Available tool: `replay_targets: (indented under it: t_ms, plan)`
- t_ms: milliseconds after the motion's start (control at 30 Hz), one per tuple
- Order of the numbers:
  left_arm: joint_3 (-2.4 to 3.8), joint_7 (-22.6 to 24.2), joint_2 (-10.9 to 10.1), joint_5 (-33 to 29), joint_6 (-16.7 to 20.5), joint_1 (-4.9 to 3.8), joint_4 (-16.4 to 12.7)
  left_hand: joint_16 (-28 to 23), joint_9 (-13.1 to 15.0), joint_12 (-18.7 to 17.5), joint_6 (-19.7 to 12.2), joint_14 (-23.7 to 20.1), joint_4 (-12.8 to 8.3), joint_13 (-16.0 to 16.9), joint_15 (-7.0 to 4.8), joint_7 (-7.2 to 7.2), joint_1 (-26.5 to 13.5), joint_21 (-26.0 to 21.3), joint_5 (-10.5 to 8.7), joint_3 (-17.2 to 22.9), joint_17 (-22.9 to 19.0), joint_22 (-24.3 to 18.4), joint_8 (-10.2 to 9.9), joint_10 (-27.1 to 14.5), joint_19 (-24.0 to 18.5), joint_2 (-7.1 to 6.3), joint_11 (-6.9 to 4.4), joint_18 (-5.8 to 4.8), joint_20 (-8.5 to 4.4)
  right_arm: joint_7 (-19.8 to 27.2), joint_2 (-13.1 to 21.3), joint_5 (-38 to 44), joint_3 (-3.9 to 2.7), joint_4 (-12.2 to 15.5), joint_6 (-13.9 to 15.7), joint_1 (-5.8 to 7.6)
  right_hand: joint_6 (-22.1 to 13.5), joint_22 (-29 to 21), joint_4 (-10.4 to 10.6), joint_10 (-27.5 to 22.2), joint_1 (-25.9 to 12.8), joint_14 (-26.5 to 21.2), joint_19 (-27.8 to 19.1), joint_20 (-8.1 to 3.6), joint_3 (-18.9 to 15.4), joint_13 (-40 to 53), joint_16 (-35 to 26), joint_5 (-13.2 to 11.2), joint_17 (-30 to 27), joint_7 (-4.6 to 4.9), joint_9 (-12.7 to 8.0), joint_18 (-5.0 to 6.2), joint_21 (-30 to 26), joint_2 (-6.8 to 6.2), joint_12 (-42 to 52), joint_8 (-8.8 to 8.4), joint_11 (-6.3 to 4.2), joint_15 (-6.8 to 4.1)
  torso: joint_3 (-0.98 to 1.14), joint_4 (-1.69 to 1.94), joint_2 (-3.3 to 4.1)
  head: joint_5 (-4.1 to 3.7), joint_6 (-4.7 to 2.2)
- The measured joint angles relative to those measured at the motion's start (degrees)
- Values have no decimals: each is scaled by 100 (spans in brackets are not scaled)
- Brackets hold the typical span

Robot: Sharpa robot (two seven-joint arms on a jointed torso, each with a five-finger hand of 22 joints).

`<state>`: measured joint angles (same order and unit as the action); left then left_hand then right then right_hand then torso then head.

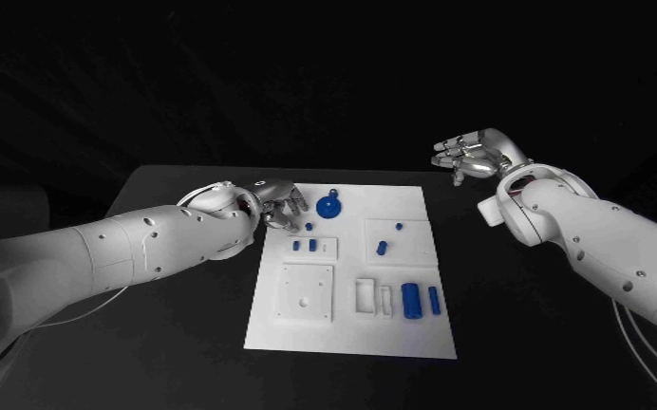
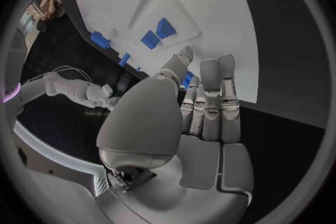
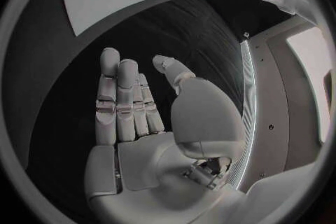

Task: Assemble the parts on the task board

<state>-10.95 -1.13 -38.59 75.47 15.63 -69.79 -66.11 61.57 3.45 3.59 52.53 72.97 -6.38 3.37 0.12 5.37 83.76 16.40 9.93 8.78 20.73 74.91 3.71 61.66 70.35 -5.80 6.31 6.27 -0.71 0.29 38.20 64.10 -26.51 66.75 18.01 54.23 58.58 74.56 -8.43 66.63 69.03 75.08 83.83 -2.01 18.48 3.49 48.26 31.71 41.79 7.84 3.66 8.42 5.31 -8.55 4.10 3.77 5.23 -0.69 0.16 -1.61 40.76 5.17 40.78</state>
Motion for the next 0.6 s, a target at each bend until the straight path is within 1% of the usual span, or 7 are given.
replay_targets:
  t_ms: [100, 233, 300, 433, 467, 533, 600]
  plan:
    - [70, 0, -54, -4, 13, 0, 48, 0, 0, 0, 72, 0, -60, 0, 0, 28, 0, 0, 0, 60, -3, 0, 0, 17, 0, 0, -16, 0, 0, -8, 21, 51, 0, 53, -58, -19, 52, 40, -182, 37, 70, 50, 1, 0, 182, -3, 56, -133, 22, 21, 0, 1, 73, 30, 0, 0, -36, -21, 3, 0, 0, 2, -9]
    - [220, 11, -121, -52, 28, -7, 117, 0, 2, 0, 338, 0, -136, 0, 0, 88, 0, 67, 0, 185, -3, 0, 0, 121, 0, 0, -28, 0, 0, -24, 48, 248, 0, 140, -161, -53, 290, 40, -355, 241, 119, 235, 32, -13, 355, -5, 155, -383, 57, -48, 3, 2, 304, 78, -38, 0, -94, -68, 4, -2, 1, -4, -22]
    - [287, 34, -155, -144, 50, -32, 159, -65, 6, 0, 478, 0, -158, 0, 0, 135, -8, 74, 0, 289, -36, 0, 0, 197, -24, 8, -49, -1, -24, -37, 63, 434, 0, 202, -225, -75, 370, 40, -435, 283, 118, 283, 21, -24, 396, -5, 155, -510, 57, -72, 3, 1, 425, 78, -38, 0, -111, -95, 1, -2, 1, -10, -27]
    - [367, 120, -212, -579, 125, -123, 204, -556, 10, 0, 714, -143, -230, 0, -23, 225, -117, 18, 50, 518, -236, 0, 0, 232, -253, 67, -50, -6, -42, -81, 74, 916, 0, 337, -341, -125, 454, 39, -542, 341, 149, 322, 0, -45, 448, -5, 155, -693, 64, -106, 3, 1, 624, 109, -38, 0, -153, -113, 1, -2, 1, -33, -41]
    - [381, 153, -224, -748, 150, -150, 205, -696, 10, 0, 760, -163, -231, 0, -22, 237, -141, -34, 50, 552, -295, 0, 0, 267, -311, 93, -50, -6, -41, -93, 74, 1052, 0, 370, -366, -141, 468, 39, -571, 363, 173, 332, 8, -53, 456, -5, 155, -751, 64, -109, 3, 2, 667, 132, -39, 0, -135, -124, 1, -2, 1, -41, -45]
    - [405, 261, -254, -1228, 212, -202, 197, -1025, 10, 0, 786, -257, -185, 0, -17, 250, -271, -186, 50, 600, -425, -11, 0, 454, -448, 141, -108, -18, -31, -135, 73, 1392, 0, 444, -427, -181, 510, 39, -614, 392, 171, 335, 21, -66, 488, -5, 155, -865, 69, -126, 3, 1, 729, 131, -38, 0, -145, -126, 1, -2, 1, -57, -50]
    - [418, 383, -282, -1714, 269, -234, 163, -1457, 10, 0, 786, -329, -169, 0, -63, 250, -338, -414, 50, 616, -585, -145, 0, 605, -559, 197, -120, -19, -25, -180, 65, 1700, 9, 500, -478, -217, 541, 39, -656, 413, 171, 355, 22, -66, 530, -5, 155, -957, 69, -120, 3, 1, 753, 131, -38, 0, -166, -106, 0, -2, 1, -82, -54]
